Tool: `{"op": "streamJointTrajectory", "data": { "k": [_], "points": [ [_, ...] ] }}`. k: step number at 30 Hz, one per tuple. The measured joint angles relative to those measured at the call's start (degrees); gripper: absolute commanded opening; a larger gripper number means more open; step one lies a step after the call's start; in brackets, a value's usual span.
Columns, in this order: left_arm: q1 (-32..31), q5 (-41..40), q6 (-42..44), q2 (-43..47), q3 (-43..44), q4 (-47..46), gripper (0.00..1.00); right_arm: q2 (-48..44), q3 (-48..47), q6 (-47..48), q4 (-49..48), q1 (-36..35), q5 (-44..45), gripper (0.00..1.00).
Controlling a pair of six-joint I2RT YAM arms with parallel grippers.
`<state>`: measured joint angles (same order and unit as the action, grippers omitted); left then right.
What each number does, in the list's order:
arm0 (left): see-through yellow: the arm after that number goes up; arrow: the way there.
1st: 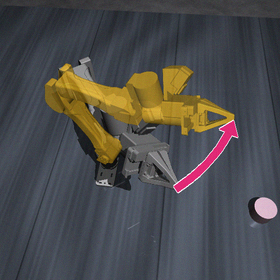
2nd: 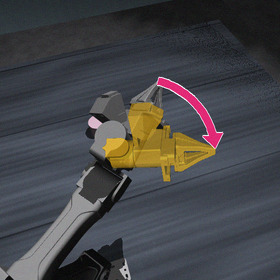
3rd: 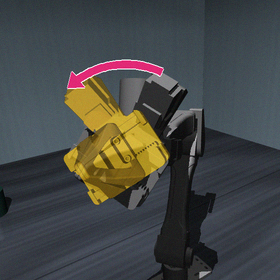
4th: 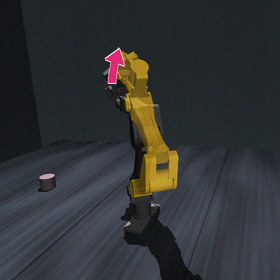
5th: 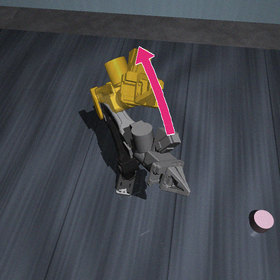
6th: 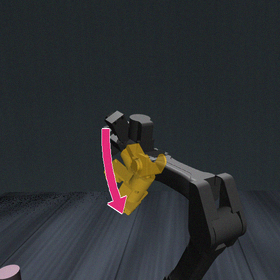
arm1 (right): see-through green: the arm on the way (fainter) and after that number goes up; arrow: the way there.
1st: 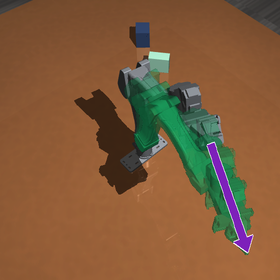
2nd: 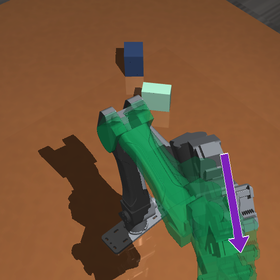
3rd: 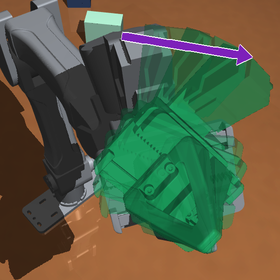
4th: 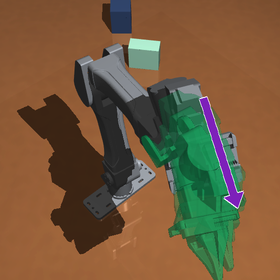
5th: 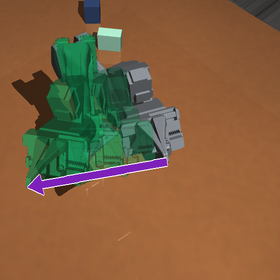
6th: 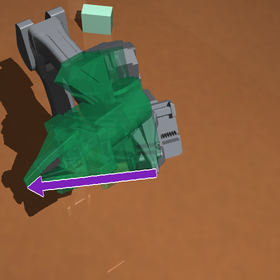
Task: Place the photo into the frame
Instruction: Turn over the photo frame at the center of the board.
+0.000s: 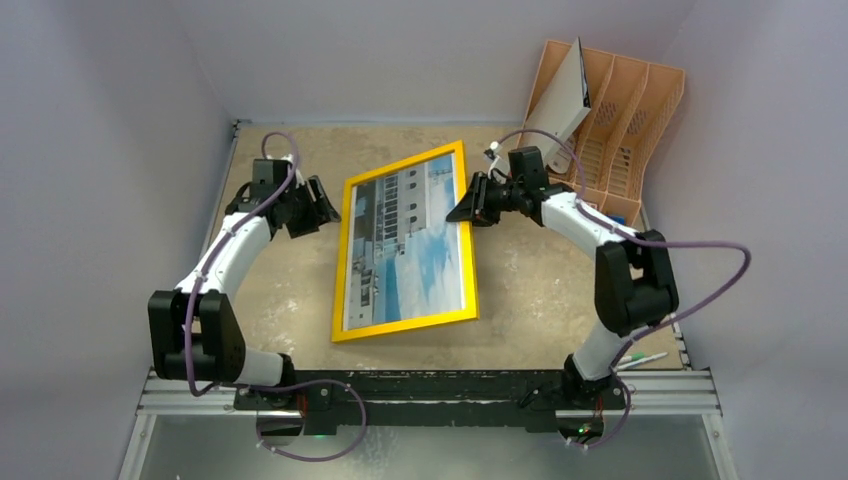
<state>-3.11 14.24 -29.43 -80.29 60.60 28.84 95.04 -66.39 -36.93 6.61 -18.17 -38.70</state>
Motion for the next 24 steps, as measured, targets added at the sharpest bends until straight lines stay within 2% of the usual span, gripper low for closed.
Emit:
{"op": "streamJointTrajectory", "data": {
  "k": [5, 11, 15, 24],
  "points": [
    [2.4, -1.3, -0.1, -1.0, -1.8, 0.9, 0.61, 9.1, -4.5, 4.0, -0.5, -0.1, -4.0, 0.33],
    [2.7, -2.4, 0.0, -2.0, -1.8, 0.9, 0.61, 14.5, -9.4, 7.4, -1.7, -0.9, -3.8, 0.41],
    [2.7, -2.8, 0.2, -5.1, -0.5, 1.0, 0.61, 18.0, -13.6, 9.2, -1.8, -1.8, -1.7, 0.55],
    [2.7, -3.9, 1.7, -15.1, 10.8, -0.8, 0.61, 22.5, -19.2, 9.9, 3.1, -3.5, 5.6, 0.75]
  ]
}}
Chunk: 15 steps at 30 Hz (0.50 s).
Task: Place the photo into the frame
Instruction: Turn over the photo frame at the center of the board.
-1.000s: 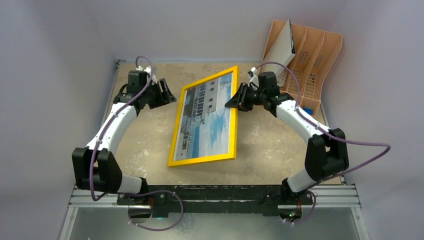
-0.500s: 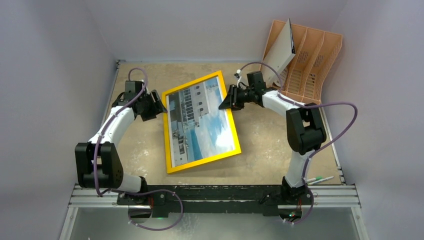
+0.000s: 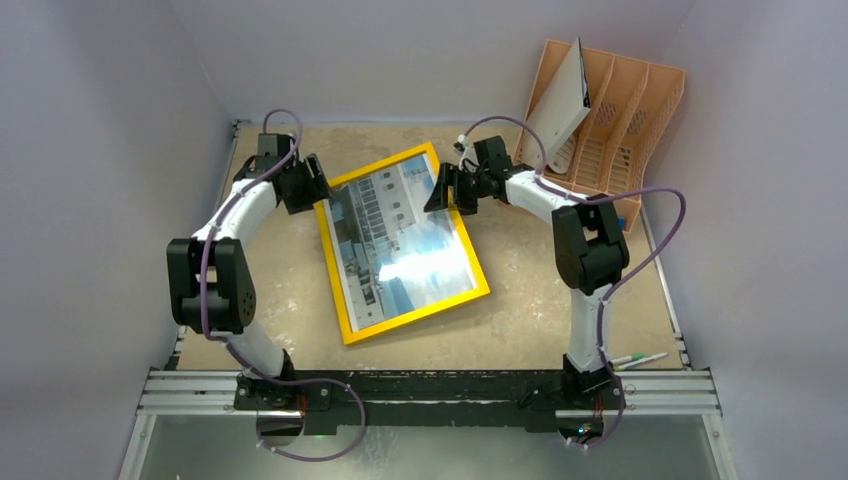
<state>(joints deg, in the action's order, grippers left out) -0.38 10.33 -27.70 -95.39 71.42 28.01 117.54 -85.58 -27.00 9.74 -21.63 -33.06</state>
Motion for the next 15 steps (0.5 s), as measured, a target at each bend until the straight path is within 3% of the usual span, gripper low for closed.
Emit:
{"op": "streamJointTrajectory", "data": {
  "k": [9, 15],
  "points": [
    [0.0, -0.6, 1.4, -8.8, 9.0, -2.6, 0.61, 1.5, -1.2, 0.1, 3.3, -0.1, 7.0, 0.88],
    [0.0, 0.5, 4.6, -14.9, 15.7, -4.5, 0.61, 1.2, -2.2, 0.0, 4.4, -0.1, 13.2, 0.91]
  ]
}}
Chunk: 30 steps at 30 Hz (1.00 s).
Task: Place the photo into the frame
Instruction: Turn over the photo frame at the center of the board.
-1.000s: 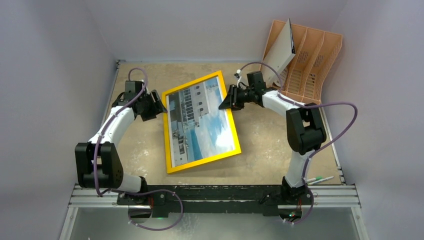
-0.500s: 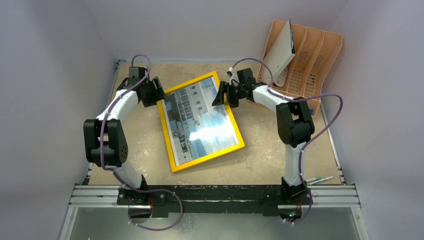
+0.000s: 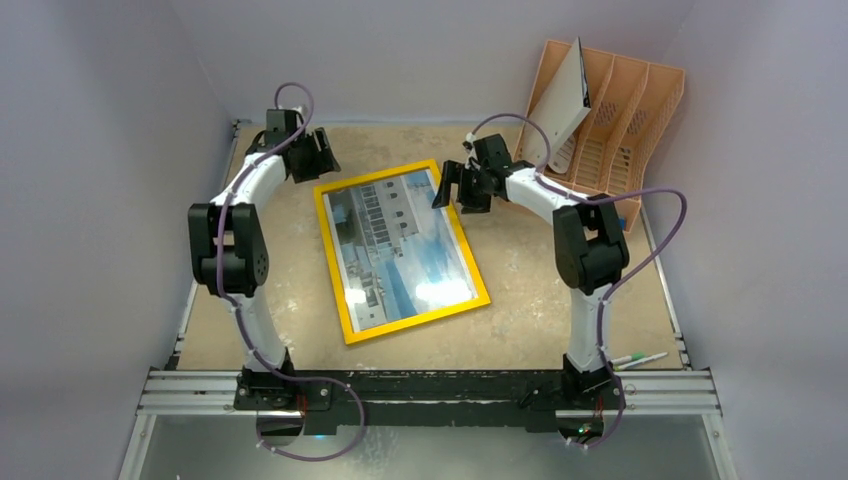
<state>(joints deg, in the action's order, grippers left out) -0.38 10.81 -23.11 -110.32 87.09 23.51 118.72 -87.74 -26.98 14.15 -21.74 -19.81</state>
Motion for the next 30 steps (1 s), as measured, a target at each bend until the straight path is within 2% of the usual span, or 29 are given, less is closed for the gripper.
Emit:
{"op": "streamJointTrajectory", "data": {
  "k": [4, 10, 14, 17, 19, 24, 30],
  "points": [
    [0.0, 1.2, 1.6, -5.9, 7.5, -0.9, 0.62, -3.4, 1.0, -0.2, 0.2, 0.0, 4.9, 0.91],
    [0.0, 4.0, 2.3, -14.8, 16.9, -3.1, 0.63, -20.2, 11.1, 4.2, -0.4, -1.9, 6.8, 0.89],
    [0.0, 6.6, 2.3, -19.6, 20.3, -4.7, 0.63, -29.3, 18.7, 7.2, -1.5, -9.5, 6.5, 0.83],
    [0.0, 8.4, 2.7, -21.9, 20.8, -5.7, 0.63, -32.9, 25.5, 7.1, -2.1, -16.0, 4.1, 0.79],
    [0.0, 9.3, 3.0, -23.1, 21.0, -5.9, 0.63, -35.1, 31.2, 5.6, -2.2, -18.7, 1.8, 0.78],
    [0.0, 10.6, 3.1, -25.3, 21.2, -6.8, 0.63, -40.6, 42.5, -2.7, -1.1, -20.3, -1.6, 0.83],
    [0.0, 13.3, 1.7, -27.7, 22.3, -10.8, 0.63, -49.4, 49.1, -11.8, 0.6, -24.3, -3.8, 0.84]
  ]
}}
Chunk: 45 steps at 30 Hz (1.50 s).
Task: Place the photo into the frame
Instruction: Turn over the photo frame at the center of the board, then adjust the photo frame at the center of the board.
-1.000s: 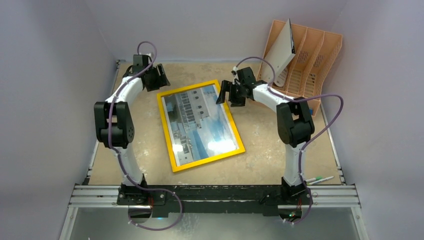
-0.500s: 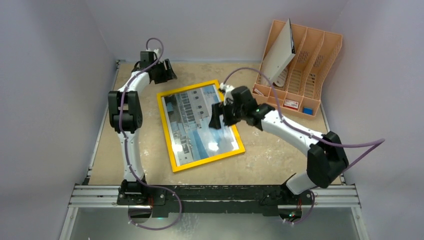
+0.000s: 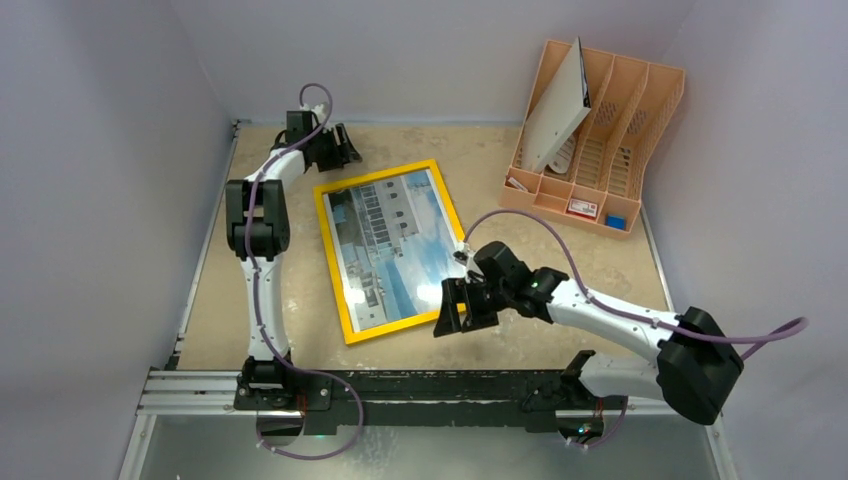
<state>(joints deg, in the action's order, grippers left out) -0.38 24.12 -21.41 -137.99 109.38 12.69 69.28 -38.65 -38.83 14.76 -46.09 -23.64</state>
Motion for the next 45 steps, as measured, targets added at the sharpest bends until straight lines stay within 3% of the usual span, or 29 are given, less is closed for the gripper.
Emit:
{"op": "streamJointTrajectory", "data": {
  "k": [11, 23, 28, 34, 39, 45],
  "points": [
    [0.0, 3.9, -0.6, -0.5, -0.2, -1.0, 0.63, 0.5, 8.3, -7.2, 1.4, -1.2, 4.9, 0.86],
    [1.0, 5.0, 0.7, 0.8, -2.3, 1.4, 0.62, 10.7, 4.5, -12.1, -13.2, -0.9, 8.7, 0.86],
    [1.9, 4.6, 2.3, 5.2, -8.3, 3.6, 0.61, 14.8, 1.3, -12.2, -15.5, 2.5, 9.6, 0.85],
    [4.6, -0.5, 4.5, 11.6, -17.0, 4.0, 0.6, 18.8, -3.5, -10.4, -14.5, 8.2, 11.6, 0.84],
    [5.9, -10.9, 4.4, 17.2, -23.7, 5.6, 0.6, 24.0, -10.2, -8.2, -12.7, 9.7, 15.6, 0.84],
    [6.3, -20.3, 1.5, 26.8, -36.2, 6.4, 0.6, 29.1, -17.2, -4.7, -10.3, 10.6, 25.7, 0.83]
  ]
}}
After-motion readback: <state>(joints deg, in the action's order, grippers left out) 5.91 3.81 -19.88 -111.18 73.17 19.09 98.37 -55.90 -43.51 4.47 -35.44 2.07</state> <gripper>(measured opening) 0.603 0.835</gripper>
